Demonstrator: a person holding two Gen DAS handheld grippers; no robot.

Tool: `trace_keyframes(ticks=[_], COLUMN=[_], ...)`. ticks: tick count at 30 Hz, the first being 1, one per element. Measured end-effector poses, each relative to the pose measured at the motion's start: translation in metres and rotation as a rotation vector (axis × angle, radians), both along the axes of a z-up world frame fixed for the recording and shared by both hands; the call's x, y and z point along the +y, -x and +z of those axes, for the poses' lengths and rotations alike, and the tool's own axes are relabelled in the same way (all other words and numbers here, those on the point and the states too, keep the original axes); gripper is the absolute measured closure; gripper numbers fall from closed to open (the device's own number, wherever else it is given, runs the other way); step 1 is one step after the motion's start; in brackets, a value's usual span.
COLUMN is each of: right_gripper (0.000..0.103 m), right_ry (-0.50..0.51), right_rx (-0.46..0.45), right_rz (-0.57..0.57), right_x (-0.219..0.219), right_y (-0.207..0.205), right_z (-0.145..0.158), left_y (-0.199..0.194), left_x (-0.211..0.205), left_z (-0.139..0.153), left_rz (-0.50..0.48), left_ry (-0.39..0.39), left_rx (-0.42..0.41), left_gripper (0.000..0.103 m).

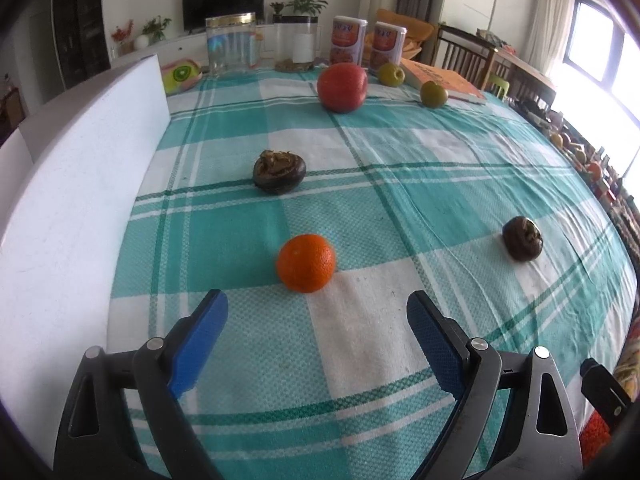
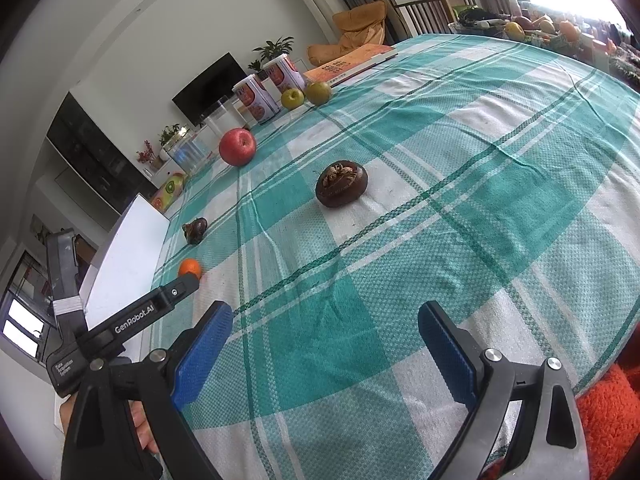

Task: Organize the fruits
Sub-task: 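Grasp the orange on the tablecloth with the left tool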

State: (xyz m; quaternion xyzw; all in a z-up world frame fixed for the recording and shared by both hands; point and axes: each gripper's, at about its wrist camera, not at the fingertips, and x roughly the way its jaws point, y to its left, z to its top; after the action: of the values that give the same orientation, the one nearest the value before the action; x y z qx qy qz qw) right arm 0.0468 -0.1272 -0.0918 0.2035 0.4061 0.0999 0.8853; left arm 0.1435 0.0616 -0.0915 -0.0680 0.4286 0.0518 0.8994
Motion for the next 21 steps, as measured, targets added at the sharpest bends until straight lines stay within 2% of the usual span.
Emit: trace_keyframes(ticks=[2, 3, 4, 5, 7, 9, 13, 21], right_gripper=[0.009, 0.009, 0.009, 0.009, 0.009, 0.009, 0.009, 0.009], right_ry=[0.0, 0.001, 0.0, -0.001, -0.005, -0.005, -0.006, -0.007], right_rx=[-0.003, -0.003, -0.004, -0.002, 0.006, 0.011, 0.006, 0.007], right_rz=[-0.001, -0.002, -0.004, -0.005, -0.004, -0.002, 0.002, 0.0], right_x=[0.0, -0.001, -0.001, -0.001, -0.001, 0.0, 0.0, -0.001], right_y=[0.001, 0.002, 0.002, 0.002, 0.0, 0.0, 0.0, 0.0], right_z=[0.001, 0.001, 0.001, 0.001, -0.001, -0.001, 0.0, 0.0], left_y=[-0.013, -0.018, -0.021, -0.024, -0.022, -0.019, -0.008, 0.023], left_x=[0.005, 0.006, 0.007, 0.007, 0.003, -0.001, 0.0, -0.01], left_z=[-0.005, -0.007, -0.01, -0.013, -0.014, -0.014, -0.009, -0.004], left_rz=[0.023, 0.029, 0.028, 0.022, 0.005, -0.023, -0.024, -0.086], left_ry=[-0.004, -0.008, -0.007, -0.008, -0.052, -0.074, -0.047, 0.004], left_rx=[0.001, 0.005, 0.013, 0.025, 0.018, 0.015, 0.008, 0.031], left_gripper=[0.015, 0.021, 0.03, 0.034, 0.049, 0.07, 0.071, 0.071])
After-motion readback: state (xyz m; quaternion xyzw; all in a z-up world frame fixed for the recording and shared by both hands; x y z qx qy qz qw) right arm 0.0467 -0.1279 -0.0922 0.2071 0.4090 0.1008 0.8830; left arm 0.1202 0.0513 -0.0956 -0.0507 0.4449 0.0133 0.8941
